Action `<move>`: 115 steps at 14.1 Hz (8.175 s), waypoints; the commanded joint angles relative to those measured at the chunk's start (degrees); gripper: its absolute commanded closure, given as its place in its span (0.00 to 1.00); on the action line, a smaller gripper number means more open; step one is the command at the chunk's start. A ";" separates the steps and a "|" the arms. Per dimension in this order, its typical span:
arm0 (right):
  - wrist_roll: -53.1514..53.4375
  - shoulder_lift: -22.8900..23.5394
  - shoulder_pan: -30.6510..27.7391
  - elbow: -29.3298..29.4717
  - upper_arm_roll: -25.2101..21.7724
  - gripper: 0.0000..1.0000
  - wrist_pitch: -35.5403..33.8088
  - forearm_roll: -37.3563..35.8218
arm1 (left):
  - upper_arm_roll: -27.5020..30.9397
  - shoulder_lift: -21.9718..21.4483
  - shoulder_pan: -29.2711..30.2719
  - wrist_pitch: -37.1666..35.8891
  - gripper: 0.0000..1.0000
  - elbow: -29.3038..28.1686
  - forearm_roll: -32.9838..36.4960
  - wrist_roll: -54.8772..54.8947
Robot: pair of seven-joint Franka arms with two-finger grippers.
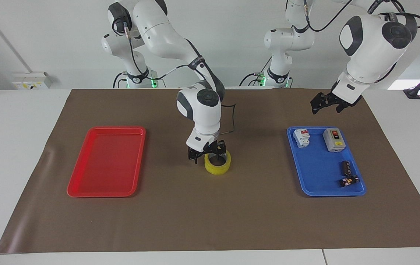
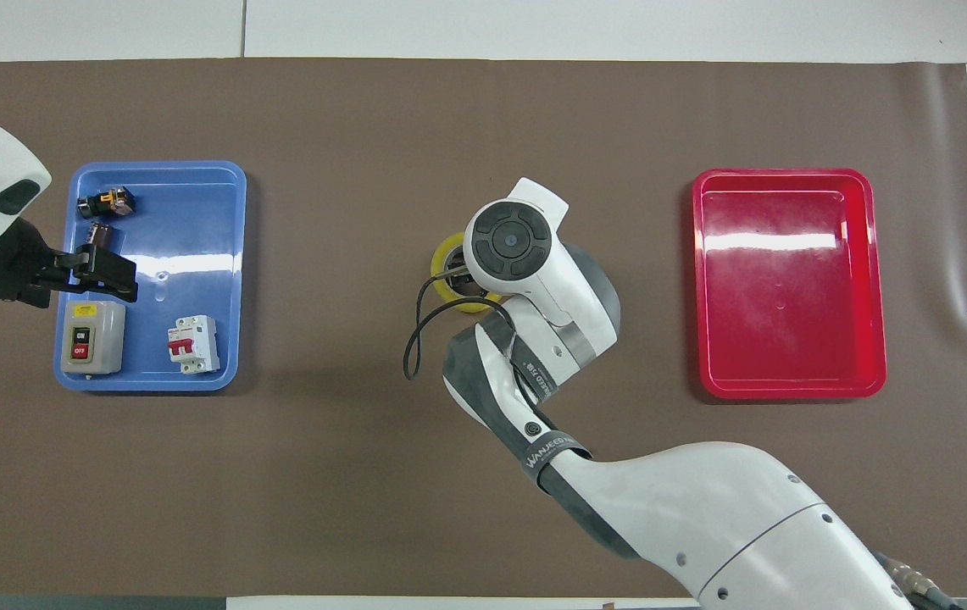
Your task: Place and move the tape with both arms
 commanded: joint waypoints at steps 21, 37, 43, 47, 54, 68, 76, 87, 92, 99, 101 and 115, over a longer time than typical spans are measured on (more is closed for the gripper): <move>-36.95 -22.87 -25.19 -10.24 -0.31 1.00 -23.19 -0.51 | -3.31 -1.75 3.52 0.72 0.00 1.26 -0.29 0.68; -51.33 -26.84 -40.51 -37.07 -0.31 1.00 12.68 -0.42 | -3.04 -1.83 3.87 0.73 0.00 1.43 -0.29 0.24; -48.69 -25.96 -40.42 -37.24 -0.23 1.00 12.77 0.37 | -3.04 -1.83 3.87 0.73 0.00 1.43 -0.29 0.24; -45.45 -25.34 -40.16 -37.77 -0.14 1.00 15.14 0.46 | -3.04 -1.83 3.87 0.73 0.00 1.43 -0.29 0.24; -43.42 -23.76 -40.25 -37.16 -0.14 0.01 15.50 1.78 | -3.04 -1.83 3.87 0.73 0.00 1.43 -0.29 0.24; -20.49 -31.33 -39.19 7.37 0.39 0.00 -46.27 2.39 | -3.04 -1.84 3.87 0.73 0.00 1.43 -0.29 0.24; -19.51 -34.21 -37.62 3.46 1.27 0.00 -48.59 2.83 | -3.04 -1.84 3.87 0.73 0.00 1.43 -0.29 0.24; -19.95 -34.04 -32.60 4.06 1.09 0.00 -47.53 0.28 | -3.04 -1.75 3.87 0.73 0.00 1.43 -0.29 0.24; -26.01 -34.13 -33.39 3.97 1.00 0.00 -47.00 0.64 | -3.04 -1.83 3.87 0.73 0.00 1.43 -0.29 0.24; -25.75 -33.34 -33.57 5.73 0.83 0.00 -47.79 1.07 | -3.04 -1.84 3.87 0.73 0.00 1.43 -0.29 0.24; -25.75 -33.34 -33.57 5.73 0.83 0.00 -47.70 1.07 | -3.04 -1.84 3.87 0.73 0.00 1.43 -0.29 0.24; -25.66 -33.34 -33.57 5.47 0.74 0.00 -47.61 1.07 | -3.04 -1.75 3.87 0.73 0.00 1.43 -0.29 0.24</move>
